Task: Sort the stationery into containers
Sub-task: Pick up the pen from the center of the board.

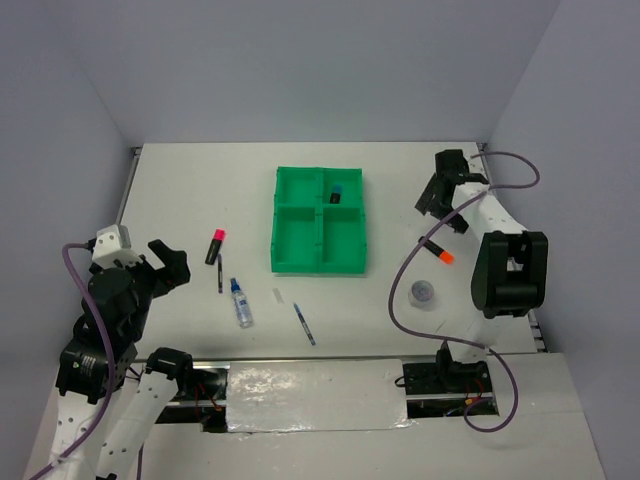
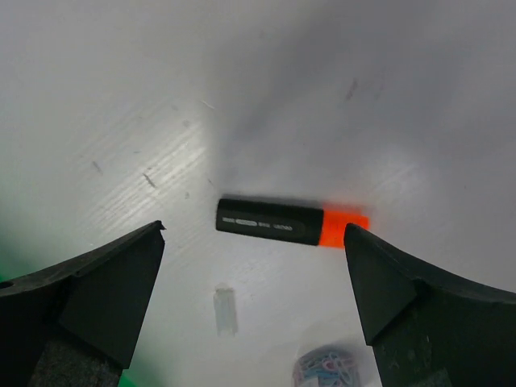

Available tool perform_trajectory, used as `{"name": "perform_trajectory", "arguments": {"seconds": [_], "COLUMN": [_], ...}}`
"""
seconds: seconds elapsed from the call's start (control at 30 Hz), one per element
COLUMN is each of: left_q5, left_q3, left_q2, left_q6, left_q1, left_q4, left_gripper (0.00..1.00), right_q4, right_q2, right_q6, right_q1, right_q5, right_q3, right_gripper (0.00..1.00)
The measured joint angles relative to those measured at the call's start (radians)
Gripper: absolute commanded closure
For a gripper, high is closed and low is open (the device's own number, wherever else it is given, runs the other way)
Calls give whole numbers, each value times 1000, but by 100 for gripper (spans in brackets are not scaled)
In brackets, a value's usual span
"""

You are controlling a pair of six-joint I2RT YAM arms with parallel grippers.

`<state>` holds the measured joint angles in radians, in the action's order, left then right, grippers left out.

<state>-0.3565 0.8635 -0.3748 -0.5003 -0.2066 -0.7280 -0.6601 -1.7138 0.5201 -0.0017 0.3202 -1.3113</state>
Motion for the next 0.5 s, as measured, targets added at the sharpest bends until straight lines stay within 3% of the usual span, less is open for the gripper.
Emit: {"name": "perform_trajectory", "arguments": {"seconds": [0.33, 0.5], "left_q5": [0, 0], "left_q3": [-2, -2], "left_q2": [20, 20], "left_q6": [0, 0], "left_q1": [-15, -19], "left_q4": [2, 3], "left_gripper": [1, 1], "right_q4": [-82, -112], "right_q2": [231, 244], "right_q6": [545, 766], "right_q1": [-67, -67], "right_q5": [114, 102], "right_q3": [164, 201], "right_gripper": [0, 0]}}
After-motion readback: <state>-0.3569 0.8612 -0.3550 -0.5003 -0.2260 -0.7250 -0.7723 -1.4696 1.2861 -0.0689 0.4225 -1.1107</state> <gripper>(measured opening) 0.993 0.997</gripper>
